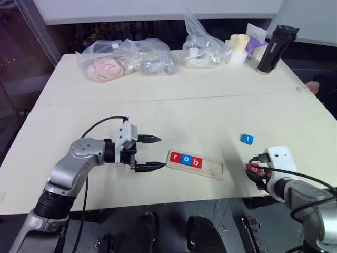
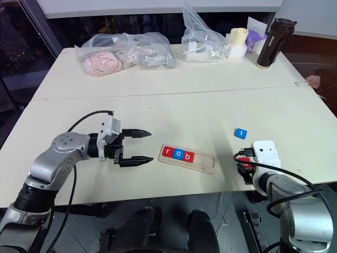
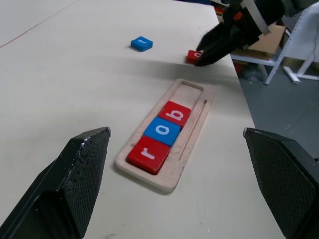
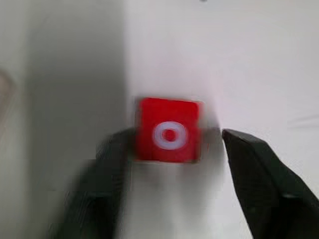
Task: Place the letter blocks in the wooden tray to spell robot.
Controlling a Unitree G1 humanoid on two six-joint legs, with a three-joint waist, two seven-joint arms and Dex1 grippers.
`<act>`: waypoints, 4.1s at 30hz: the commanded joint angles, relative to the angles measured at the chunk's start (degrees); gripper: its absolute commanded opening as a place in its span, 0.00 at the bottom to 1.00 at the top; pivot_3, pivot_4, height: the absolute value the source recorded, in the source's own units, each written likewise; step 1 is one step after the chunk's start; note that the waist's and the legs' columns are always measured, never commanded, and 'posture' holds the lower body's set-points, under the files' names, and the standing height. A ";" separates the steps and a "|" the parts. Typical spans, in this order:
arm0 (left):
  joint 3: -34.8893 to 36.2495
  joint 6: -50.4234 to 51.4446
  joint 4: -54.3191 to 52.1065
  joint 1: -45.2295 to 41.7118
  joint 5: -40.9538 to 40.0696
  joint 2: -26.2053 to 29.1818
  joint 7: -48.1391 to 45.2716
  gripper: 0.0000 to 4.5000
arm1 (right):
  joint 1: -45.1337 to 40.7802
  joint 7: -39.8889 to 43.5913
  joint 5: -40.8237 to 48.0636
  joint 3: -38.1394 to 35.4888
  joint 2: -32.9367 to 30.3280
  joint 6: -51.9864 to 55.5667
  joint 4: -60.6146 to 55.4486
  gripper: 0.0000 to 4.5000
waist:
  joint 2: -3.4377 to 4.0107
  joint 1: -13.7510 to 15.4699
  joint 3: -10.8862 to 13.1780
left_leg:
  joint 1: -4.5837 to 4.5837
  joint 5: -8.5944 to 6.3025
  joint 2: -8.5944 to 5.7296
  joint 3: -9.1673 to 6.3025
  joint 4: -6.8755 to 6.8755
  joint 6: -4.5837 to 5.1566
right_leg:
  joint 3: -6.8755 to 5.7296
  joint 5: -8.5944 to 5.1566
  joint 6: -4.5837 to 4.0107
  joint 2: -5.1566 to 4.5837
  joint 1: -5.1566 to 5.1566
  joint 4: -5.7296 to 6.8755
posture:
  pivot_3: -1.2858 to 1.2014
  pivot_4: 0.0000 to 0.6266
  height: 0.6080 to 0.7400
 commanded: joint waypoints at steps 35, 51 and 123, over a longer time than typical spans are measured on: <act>1.81 2.11 -4.71 0.54 -1.73 0.77 2.00 1.00 | -14.04 59.30 -8.81 23.10 -31.18 -91.23 63.28 0.97 | 0.00 -0.11 0.05 | 0.12 -0.06 0.05 0.04 0.26 0.04 | 0.01 0.08 0.05 -0.01 0.30 -0.07 | 0.52 0.24 0.88; 1.69 2.12 -5.00 0.71 -1.72 0.31 2.67 1.00 | -14.54 58.54 -10.46 24.19 -29.73 -93.39 61.71 0.26 | -0.01 -0.09 0.04 | 0.42 -0.07 0.05 0.04 0.27 0.02 | 0.03 0.09 0.03 -0.01 0.59 -0.07 | 0.52 0.24 0.88; 1.33 2.31 -5.98 1.22 -2.21 -0.06 3.98 1.00 | -24.56 34.64 -9.84 27.98 -17.41 -66.94 41.14 1.00 | 0.00 0.18 0.07 | 0.53 -0.09 -0.01 0.00 -0.05 0.04 | 0.03 0.05 0.04 -0.10 0.63 -0.24 | 0.52 0.24 0.88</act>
